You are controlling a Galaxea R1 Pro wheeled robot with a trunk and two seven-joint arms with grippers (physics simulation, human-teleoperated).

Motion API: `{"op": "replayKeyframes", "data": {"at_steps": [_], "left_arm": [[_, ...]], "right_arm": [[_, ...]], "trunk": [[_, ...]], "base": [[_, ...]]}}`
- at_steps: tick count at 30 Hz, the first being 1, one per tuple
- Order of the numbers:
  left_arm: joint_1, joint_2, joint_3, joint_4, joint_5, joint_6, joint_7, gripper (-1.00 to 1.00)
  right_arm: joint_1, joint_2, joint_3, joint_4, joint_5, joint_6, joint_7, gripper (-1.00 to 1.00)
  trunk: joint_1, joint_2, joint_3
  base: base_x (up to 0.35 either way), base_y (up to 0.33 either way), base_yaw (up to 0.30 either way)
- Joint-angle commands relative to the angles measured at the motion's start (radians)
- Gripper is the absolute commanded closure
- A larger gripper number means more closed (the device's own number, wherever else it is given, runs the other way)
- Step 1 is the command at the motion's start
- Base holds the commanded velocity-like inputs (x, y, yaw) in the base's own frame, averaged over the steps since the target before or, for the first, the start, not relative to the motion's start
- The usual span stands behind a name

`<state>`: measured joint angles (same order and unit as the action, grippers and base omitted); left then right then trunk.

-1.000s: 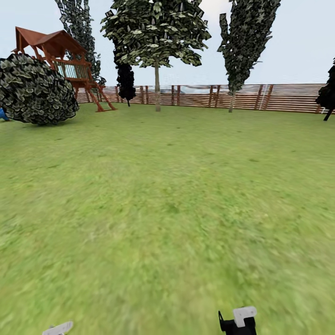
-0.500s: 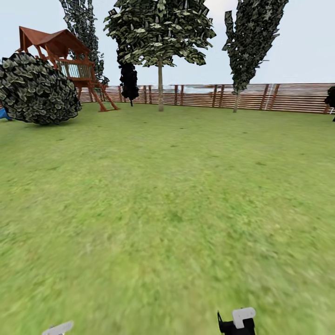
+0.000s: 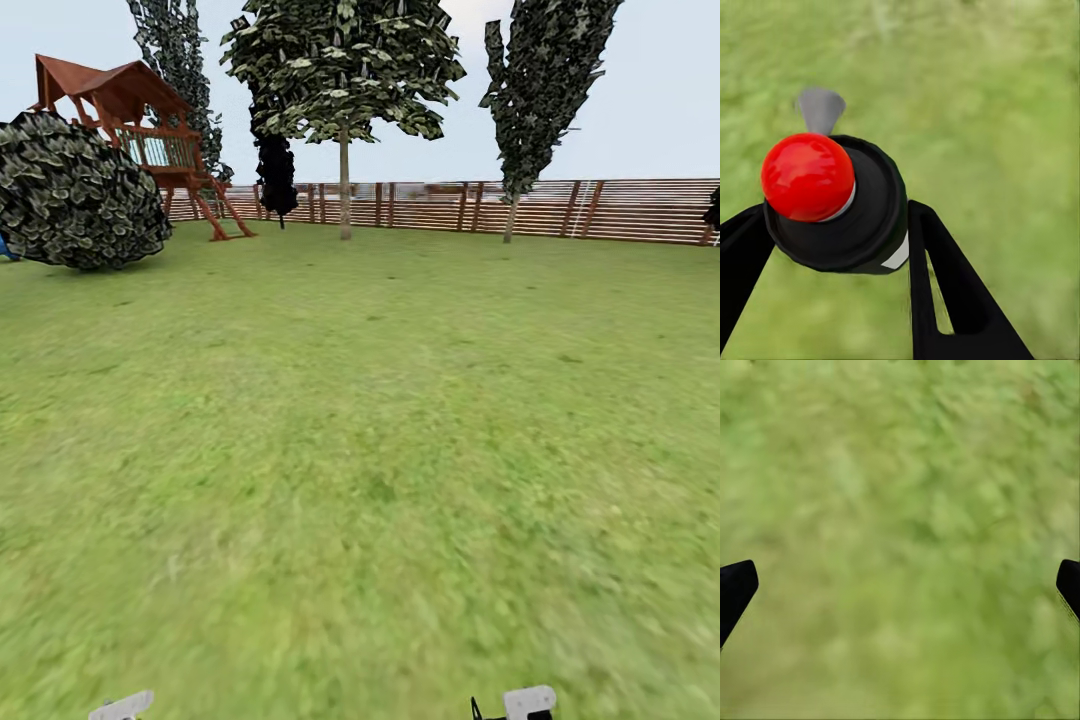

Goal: In the garden, pick up the pesticide atomizer on the floor and spray pesticide onto both trees until each tree trunk is fully covered.

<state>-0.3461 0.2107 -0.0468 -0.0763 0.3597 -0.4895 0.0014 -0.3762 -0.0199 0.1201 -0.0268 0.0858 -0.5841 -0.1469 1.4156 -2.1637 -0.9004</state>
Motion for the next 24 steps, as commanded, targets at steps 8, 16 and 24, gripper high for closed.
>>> {"op": "replayKeyframes", "data": {"at_steps": [8, 16, 24], "left_arm": [[-0.001, -0.005, -0.005, 0.000, 0.004, -0.004, -0.001, 1.00], [-0.001, 0.000, -0.005, 0.000, 0.004, -0.003, 0.000, 1.00], [-0.001, 0.001, -0.005, 0.000, 0.004, -0.003, 0.000, 1.00]], "right_arm": [[0.000, 0.000, 0.006, 0.001, 0.009, 0.000, -0.010, -1.00], [0.002, 0.000, 0.006, 0.001, 0.009, 0.000, -0.010, -1.00], [0.002, 0.000, 0.006, 0.001, 0.009, 0.000, -0.010, -1.00]], "trunk": [[0.000, 0.000, -0.001], [0.000, 0.000, -0.001], [0.000, 0.000, -0.001]], "base": [[0.338, 0.000, 0.000], [0.338, 0.000, 0.000], [0.338, 0.000, 0.000]]}}
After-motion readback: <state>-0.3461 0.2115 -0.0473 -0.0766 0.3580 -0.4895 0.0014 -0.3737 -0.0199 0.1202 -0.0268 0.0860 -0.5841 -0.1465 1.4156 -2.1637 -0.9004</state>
